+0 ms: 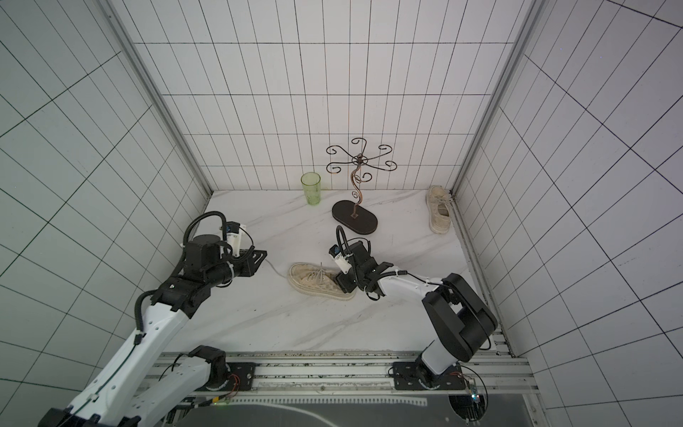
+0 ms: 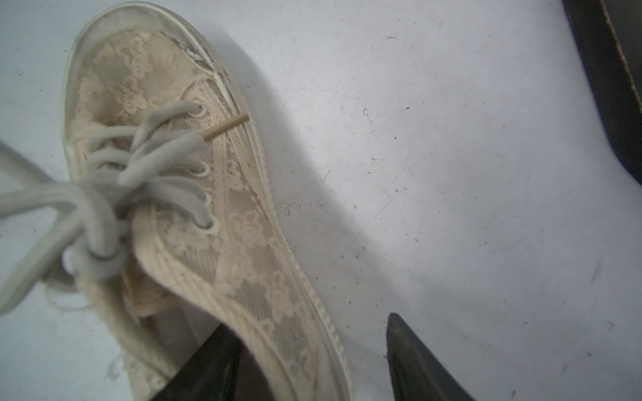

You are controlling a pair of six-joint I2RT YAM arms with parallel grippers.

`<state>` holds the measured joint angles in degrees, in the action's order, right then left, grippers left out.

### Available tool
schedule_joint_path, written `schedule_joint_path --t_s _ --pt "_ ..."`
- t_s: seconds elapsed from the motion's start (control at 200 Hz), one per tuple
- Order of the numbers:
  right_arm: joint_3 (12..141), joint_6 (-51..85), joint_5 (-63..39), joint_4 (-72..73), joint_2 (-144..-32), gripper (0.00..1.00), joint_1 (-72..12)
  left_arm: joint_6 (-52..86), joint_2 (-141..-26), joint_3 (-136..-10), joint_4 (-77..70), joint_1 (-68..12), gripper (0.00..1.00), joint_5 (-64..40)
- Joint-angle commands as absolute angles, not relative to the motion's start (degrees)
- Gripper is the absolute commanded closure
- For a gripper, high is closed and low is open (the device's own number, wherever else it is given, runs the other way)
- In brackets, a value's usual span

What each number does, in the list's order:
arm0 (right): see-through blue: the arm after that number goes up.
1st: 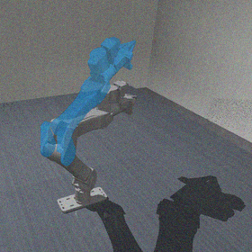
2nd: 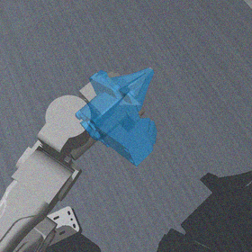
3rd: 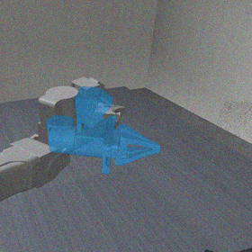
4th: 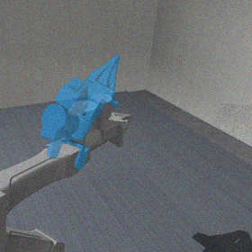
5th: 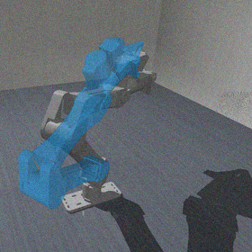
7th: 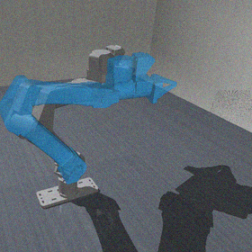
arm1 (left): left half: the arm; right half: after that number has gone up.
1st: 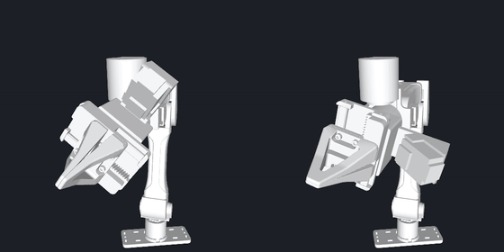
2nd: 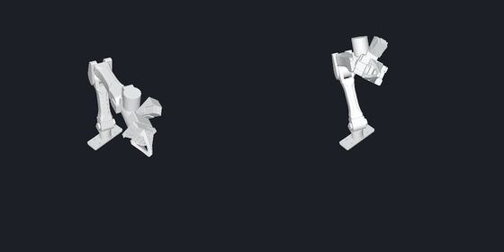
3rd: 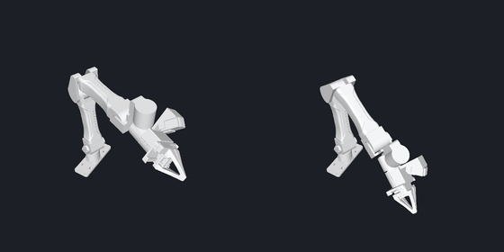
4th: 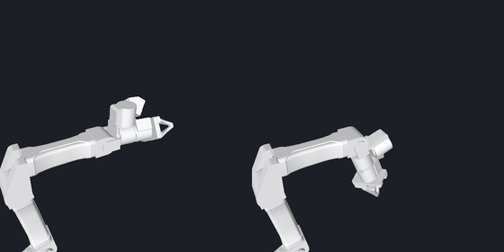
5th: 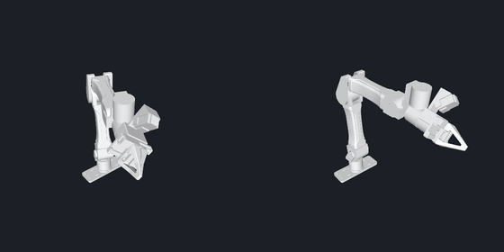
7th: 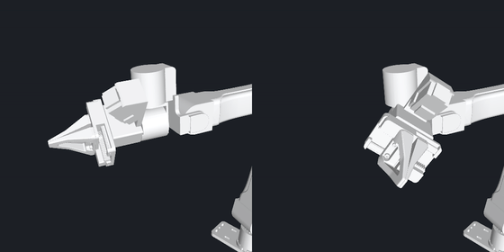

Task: Remove the insole from the shoe
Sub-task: Untie the shoelace on the shoe.

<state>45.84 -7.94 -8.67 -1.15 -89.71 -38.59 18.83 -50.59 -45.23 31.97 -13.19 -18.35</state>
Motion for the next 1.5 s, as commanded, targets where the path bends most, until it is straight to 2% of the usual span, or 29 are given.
schedule_joint_path --t_s 0.0,0.15,0.425,0.49,0.595,0.68,0.835,0.9,1.129,1.494 --pt "52.3 -7.65 -13.2 -4.07 -87.29 0.33 -38.1 21.46 -51.65 -40.74 30.46 -12.88 0.5 -18.74" --pt "53.4 -6.61 -14.99 -4.41 -83.12 0.32 -37.72 22.22 -51.36 -40.81 29.21 -12.83 0.33 -17.07" --pt "53.74 -1.23 -24.27 -3.51 -81.95 0.34 -35.47 22.42 -52.97 -40.23 24.6 -15.9 0.32 -18.95" --pt "52.76 -0.54 -22.64 -2.48 -82.23 0.37 -35.46 23.49 -53.47 -39.45 23.8 -17.18 0.32 -18.95" --pt "51.87 -1.37 -18.73 -1.92 -82.77 0.5 -35.46 24.6 -53.53 -38.16 22.02 -19.08 0.32 -18.89" --pt "51.09 -3.97 -17.95 -1.1 -83.16 0.53 -35.57 24.79 -53.7 -37.72 21.27 -19.68 0.32 -18.77" --pt "48.13 -10.06 -14.71 3.2 -83.44 0.39 -35.95 24.52 -53.62 -37.64 21.31 -19.74 0.32 -18.71" --pt "46.97 -12.81 -14.55 5.0 -84.03 0.36 -35.95 24.5 -53.53 -37.53 21.28 -19.73 0.32 -18.8" --pt "47.15 -18.81 -15.64 4.93 -87.87 0.34 -35.96 24.7 -53.14 -37.43 21.36 -19.69 0.32 -19.33" --pt "43.91 -23.44 -20.56 4.14 -86.66 0.32 -36.73 24.87 -53.44 -37.36 21.01 -19.69 0.32 -19.32"
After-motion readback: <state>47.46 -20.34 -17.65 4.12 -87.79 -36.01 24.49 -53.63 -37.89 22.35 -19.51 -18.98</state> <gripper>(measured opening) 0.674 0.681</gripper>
